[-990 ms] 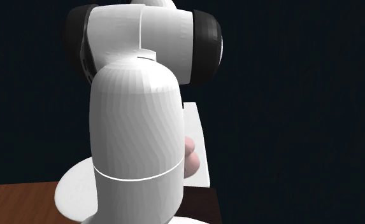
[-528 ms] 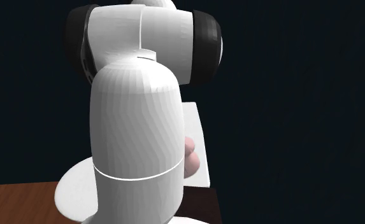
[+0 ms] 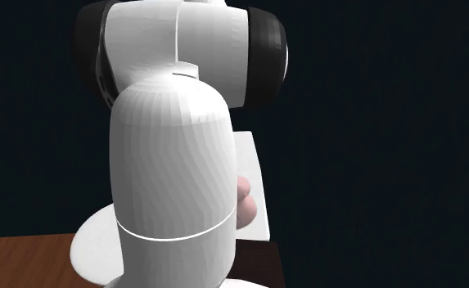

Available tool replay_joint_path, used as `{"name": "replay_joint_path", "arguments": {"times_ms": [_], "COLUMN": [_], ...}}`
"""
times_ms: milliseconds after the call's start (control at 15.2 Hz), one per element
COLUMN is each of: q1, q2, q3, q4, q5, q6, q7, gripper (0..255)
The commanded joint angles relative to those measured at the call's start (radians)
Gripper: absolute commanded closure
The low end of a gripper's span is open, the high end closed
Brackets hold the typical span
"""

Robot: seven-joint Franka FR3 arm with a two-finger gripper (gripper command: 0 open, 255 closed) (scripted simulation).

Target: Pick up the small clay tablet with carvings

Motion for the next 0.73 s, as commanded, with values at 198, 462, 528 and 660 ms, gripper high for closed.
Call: {"name": "replay_joint_path", "arguments": {"times_ms": [198,462,528,660], "q1": [-0.004,-0.006,-0.006,-0.007], "q2": [-0.051,-0.086,-0.094,-0.104], "q3": [0.005,0.008,0.008,0.009], "q4": [0.001,0.010,0.013,0.016], "q5": [0.009,0.016,0.018,0.019], "q6": [-0.052,-0.095,-0.107,-0.120], "q7": [-0.008,-0.013,-0.015,-0.016], "gripper": [255,255,255,255]}}
